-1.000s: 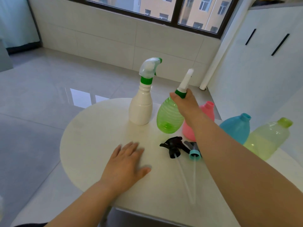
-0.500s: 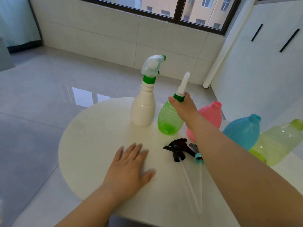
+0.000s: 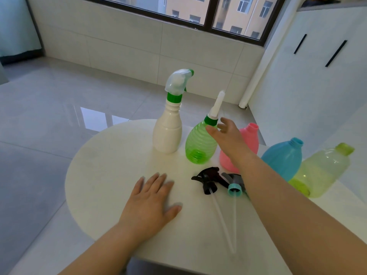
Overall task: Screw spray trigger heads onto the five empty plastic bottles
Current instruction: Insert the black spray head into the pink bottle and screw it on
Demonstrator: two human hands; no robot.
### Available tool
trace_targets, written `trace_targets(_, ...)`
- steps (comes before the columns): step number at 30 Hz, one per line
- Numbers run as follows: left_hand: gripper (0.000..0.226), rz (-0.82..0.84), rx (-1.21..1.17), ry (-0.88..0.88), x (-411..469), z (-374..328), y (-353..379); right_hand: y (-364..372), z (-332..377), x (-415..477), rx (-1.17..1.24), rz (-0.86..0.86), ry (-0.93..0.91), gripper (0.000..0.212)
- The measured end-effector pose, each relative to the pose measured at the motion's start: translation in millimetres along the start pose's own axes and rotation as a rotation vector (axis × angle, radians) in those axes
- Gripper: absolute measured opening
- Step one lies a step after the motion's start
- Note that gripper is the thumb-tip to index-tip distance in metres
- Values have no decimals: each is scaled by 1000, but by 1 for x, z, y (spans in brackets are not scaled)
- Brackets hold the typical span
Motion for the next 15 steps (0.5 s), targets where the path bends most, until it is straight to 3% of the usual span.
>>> trace_targets(3, 64, -3, -8, -2, 0, 0, 0, -10, -4, -24, -96, -94, -23, 51)
trace_targets(7, 64, -5, 6, -12, 1, 1, 1, -1, -14, -53, -383, -48, -49, 31)
trace_targets(15, 63, -7, -3, -12, 1, 1, 1, 31, -31, -76, -822, 144, 25, 47)
Point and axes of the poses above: each hand's wrist, its own x-axis towards the middle knuckle, its own y-axis out of the palm, z = x × y, the point moved 7 cm from there along x, towards the middle knuckle, and after that the axes turned 15 degrees about -x, right-handed, at the moved point
